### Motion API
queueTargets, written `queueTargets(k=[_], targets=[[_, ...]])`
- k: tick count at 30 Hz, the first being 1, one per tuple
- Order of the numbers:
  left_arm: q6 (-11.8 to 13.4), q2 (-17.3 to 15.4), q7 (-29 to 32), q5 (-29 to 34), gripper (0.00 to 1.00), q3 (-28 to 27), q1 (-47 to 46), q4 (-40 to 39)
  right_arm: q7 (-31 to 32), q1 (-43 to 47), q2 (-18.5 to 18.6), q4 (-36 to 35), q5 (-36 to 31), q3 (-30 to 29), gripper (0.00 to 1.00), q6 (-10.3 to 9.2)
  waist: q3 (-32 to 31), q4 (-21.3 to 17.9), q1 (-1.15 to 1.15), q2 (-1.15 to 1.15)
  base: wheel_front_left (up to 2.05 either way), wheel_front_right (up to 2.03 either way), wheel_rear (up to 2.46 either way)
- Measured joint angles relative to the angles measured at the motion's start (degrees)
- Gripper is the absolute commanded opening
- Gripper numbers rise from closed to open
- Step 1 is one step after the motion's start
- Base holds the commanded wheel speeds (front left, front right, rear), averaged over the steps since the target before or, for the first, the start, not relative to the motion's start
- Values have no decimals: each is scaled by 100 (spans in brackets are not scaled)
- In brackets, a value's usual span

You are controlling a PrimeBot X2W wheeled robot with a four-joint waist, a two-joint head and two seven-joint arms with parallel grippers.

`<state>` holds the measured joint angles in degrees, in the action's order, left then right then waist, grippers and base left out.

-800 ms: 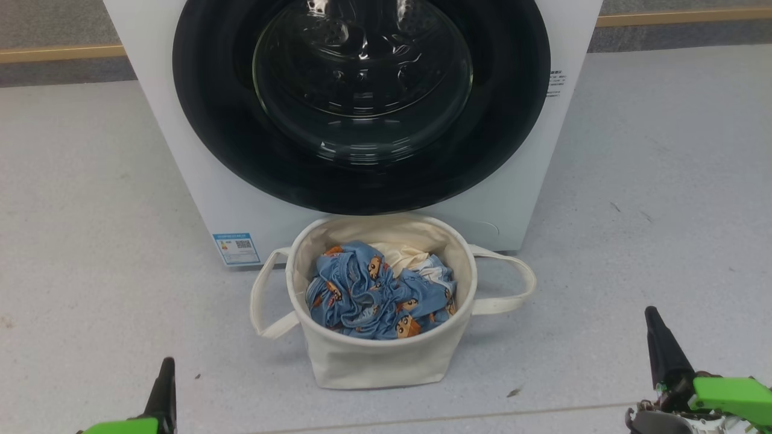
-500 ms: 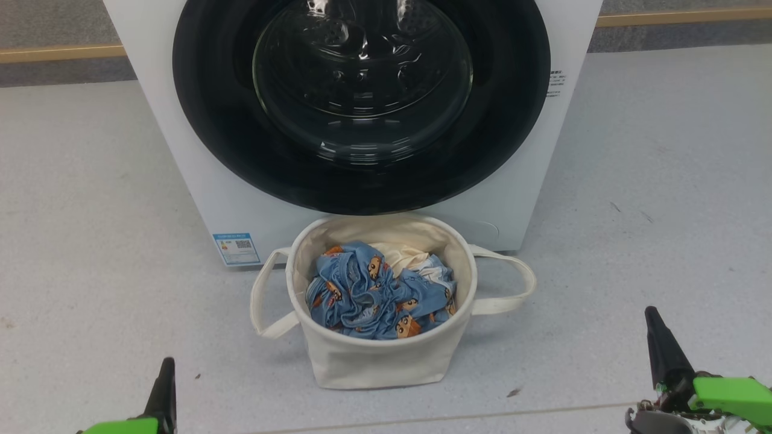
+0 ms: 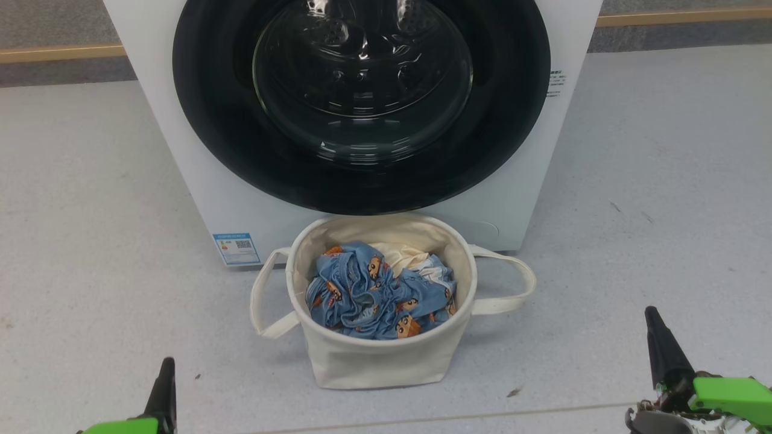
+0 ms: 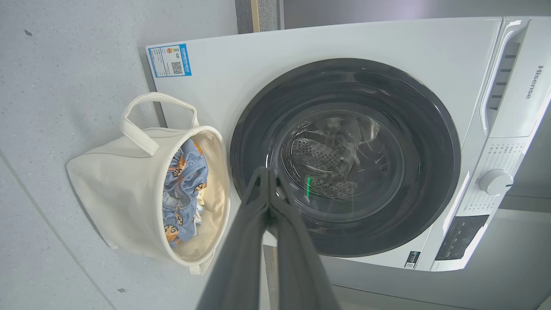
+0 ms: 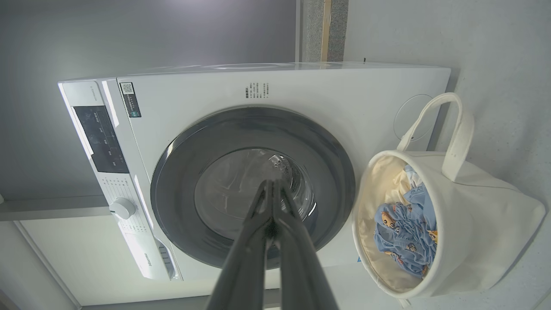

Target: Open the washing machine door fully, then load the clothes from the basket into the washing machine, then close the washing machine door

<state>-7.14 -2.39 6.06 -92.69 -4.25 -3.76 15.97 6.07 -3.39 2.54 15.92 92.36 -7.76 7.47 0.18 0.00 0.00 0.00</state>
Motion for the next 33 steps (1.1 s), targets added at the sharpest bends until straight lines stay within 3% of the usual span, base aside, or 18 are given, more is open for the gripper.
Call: queueTargets(k=[33], targets=[[0, 1, 0, 0, 0, 0, 0, 0, 0, 0, 0, 0, 0, 0, 0, 0, 0, 0, 0, 0, 0, 0, 0]])
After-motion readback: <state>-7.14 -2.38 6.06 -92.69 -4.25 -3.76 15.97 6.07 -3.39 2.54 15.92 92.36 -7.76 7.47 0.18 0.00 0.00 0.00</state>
